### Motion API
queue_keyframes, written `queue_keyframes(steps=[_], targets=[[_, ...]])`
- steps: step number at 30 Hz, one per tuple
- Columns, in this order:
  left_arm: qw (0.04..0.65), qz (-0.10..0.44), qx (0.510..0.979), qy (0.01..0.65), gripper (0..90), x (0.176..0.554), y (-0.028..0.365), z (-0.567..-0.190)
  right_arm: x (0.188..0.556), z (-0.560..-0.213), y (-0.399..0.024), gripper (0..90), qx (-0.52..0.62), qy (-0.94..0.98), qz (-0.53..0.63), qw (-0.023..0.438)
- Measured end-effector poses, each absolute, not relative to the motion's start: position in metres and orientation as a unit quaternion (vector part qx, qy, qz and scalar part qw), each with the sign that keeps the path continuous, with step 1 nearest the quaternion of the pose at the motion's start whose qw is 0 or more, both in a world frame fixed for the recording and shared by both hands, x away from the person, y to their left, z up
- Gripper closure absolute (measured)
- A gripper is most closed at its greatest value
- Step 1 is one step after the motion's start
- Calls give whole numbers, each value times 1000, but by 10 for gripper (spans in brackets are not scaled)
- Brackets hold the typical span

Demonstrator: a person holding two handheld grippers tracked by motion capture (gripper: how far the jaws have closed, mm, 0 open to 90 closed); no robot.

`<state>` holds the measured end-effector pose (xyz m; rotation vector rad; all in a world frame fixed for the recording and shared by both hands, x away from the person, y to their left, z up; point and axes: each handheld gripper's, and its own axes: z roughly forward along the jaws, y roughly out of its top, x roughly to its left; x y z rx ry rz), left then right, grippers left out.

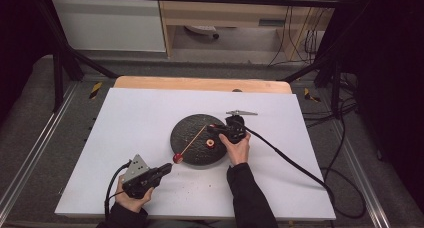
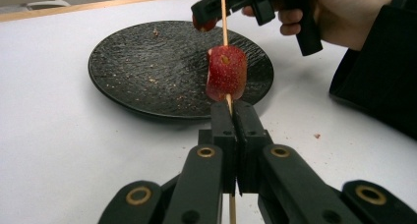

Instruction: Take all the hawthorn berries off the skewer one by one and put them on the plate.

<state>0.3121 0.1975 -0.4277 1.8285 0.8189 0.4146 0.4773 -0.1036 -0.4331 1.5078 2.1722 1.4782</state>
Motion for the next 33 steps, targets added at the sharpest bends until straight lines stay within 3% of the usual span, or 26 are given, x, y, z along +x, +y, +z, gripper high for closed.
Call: queue_keyframes(steps=[14, 21, 30, 33], targets=[[518, 172, 765, 342, 884, 312, 197, -428, 478, -453, -97, 598, 499, 733, 458, 70], [518, 172, 765, 342, 884, 313, 197, -428, 472, -441, -101, 468, 489, 731, 468, 82], [515, 173, 766, 343, 884, 313, 197, -428, 450, -419, -107, 180, 459, 734, 495, 78], [515, 173, 766, 343, 884, 313, 197, -429, 441, -415, -107, 122, 444, 743, 495, 75]])
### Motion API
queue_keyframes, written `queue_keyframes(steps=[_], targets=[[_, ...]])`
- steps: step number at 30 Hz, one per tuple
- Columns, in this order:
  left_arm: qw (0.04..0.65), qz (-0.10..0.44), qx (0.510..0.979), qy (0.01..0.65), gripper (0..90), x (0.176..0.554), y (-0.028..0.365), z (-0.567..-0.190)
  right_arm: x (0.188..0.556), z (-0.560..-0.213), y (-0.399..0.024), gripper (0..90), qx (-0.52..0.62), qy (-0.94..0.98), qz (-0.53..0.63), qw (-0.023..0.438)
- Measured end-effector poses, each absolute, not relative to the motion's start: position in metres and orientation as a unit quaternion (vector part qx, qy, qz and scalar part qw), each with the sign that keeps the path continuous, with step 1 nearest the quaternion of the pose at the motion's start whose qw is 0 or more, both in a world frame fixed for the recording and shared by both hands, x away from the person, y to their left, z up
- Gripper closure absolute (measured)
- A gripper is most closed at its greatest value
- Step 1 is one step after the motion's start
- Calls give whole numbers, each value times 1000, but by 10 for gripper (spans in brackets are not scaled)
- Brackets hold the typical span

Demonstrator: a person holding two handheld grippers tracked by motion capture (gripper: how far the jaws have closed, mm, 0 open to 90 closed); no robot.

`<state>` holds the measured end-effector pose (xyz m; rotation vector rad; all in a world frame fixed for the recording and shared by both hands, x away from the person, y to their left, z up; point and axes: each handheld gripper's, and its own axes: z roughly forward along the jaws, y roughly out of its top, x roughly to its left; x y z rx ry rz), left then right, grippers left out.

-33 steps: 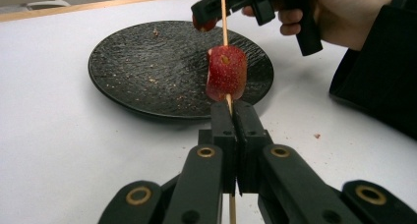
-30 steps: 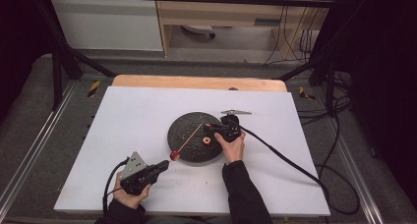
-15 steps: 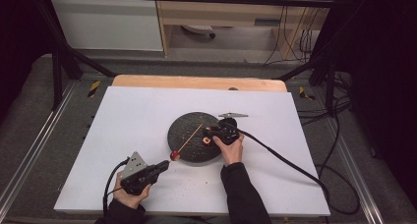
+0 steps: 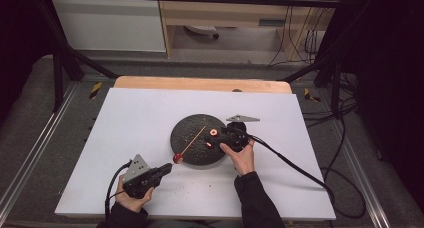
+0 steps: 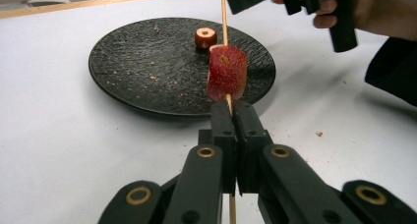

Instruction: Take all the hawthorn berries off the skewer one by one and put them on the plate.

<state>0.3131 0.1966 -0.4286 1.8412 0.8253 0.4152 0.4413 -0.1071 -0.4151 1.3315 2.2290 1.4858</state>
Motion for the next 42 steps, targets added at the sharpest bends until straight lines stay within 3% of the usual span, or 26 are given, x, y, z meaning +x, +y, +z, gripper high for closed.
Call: queue_keyframes(steps=[5, 15, 42], targets=[[514, 173, 766, 344, 884, 313, 197, -429, 426, -412, -105, 57, 429, 753, 495, 72], [514, 173, 766, 345, 884, 314, 196, -429, 403, -411, -99, 25, 413, 752, 511, 52], [512, 176, 768, 343, 884, 313, 194, -429, 386, -408, -59, 66, 390, 747, 538, 8]])
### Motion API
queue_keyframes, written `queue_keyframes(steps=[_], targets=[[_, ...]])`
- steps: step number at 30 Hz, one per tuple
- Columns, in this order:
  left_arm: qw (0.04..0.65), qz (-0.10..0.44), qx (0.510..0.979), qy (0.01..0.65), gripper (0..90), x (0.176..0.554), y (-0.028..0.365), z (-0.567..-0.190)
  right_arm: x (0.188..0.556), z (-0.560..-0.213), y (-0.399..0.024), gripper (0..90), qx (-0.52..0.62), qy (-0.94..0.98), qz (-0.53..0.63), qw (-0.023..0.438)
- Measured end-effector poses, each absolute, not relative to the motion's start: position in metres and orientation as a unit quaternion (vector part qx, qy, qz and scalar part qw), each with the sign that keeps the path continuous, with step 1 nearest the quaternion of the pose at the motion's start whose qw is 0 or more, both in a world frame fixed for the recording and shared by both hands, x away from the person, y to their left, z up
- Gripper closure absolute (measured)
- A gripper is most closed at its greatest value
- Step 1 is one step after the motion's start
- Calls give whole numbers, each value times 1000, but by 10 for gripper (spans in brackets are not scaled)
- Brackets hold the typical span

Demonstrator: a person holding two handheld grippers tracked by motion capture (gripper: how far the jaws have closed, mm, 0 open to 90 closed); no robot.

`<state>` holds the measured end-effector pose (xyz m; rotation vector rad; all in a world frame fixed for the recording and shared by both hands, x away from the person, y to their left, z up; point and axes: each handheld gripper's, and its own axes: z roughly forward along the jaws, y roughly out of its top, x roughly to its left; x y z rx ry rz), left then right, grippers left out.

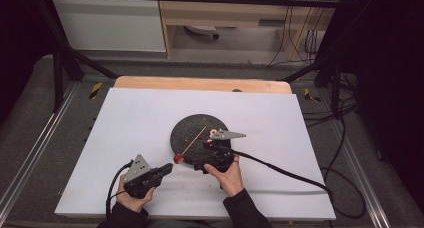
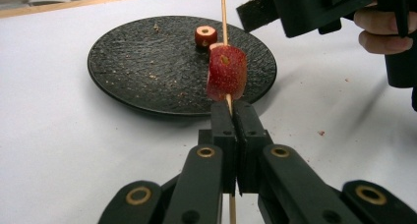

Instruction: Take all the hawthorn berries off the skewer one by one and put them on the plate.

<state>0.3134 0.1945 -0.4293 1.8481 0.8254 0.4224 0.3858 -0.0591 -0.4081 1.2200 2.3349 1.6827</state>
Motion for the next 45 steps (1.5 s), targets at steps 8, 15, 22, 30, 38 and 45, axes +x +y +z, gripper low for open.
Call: queue_keyframes(steps=[8, 15, 22, 30, 38, 45], targets=[[511, 177, 768, 342, 884, 313, 194, -429, 386, -413, -43, 185, 389, 744, 544, -14], [511, 179, 768, 342, 884, 313, 193, -429, 386, -420, -39, 346, 389, 739, 548, -39], [512, 181, 768, 340, 884, 312, 192, -429, 387, -423, -37, 472, 392, 734, 552, -65], [513, 179, 768, 339, 884, 312, 192, -429, 388, -424, -37, 604, 390, 734, 550, -88], [518, 182, 763, 341, 884, 312, 193, -427, 394, -413, -43, 609, 401, 729, 552, -60], [521, 183, 761, 341, 884, 312, 196, -426, 406, -396, -54, 610, 409, 725, 554, -28]])
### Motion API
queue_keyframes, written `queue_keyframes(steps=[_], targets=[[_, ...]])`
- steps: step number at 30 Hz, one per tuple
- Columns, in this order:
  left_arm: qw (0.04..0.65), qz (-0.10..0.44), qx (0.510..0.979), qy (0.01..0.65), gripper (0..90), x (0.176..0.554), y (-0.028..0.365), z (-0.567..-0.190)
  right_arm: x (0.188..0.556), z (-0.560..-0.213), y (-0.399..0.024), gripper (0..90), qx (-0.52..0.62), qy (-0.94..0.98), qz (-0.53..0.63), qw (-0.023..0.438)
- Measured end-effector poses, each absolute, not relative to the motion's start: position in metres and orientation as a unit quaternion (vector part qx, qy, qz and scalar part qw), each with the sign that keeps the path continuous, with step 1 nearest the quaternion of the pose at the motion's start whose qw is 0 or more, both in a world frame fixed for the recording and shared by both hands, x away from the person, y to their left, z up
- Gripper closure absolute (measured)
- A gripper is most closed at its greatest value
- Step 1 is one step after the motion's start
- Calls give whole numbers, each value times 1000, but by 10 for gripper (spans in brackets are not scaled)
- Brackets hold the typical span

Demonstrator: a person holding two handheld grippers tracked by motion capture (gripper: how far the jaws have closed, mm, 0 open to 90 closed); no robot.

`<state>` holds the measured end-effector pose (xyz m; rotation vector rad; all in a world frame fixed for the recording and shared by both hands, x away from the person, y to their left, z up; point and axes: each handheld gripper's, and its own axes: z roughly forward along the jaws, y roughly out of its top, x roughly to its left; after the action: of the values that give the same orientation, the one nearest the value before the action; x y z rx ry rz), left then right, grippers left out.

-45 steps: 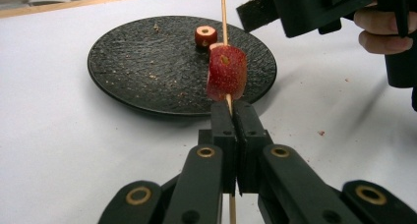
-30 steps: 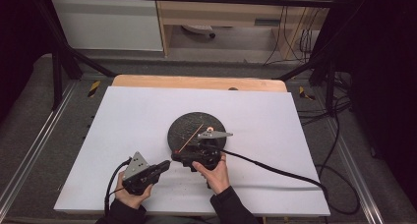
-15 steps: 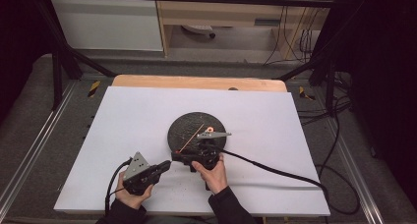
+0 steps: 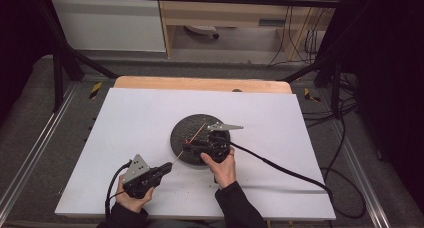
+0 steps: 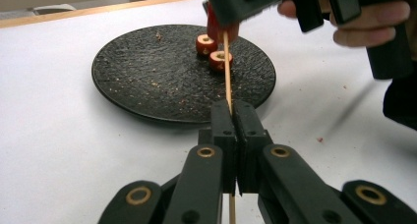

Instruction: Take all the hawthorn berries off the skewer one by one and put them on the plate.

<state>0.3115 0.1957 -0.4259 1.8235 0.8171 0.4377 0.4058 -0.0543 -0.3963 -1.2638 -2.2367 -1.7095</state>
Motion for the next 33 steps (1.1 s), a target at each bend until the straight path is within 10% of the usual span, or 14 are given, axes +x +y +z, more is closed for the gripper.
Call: queue_keyframes(steps=[33], targets=[[518, 181, 763, 343, 884, 312, 197, -427, 457, -360, -110, 612, -468, -681, -559, -62]])
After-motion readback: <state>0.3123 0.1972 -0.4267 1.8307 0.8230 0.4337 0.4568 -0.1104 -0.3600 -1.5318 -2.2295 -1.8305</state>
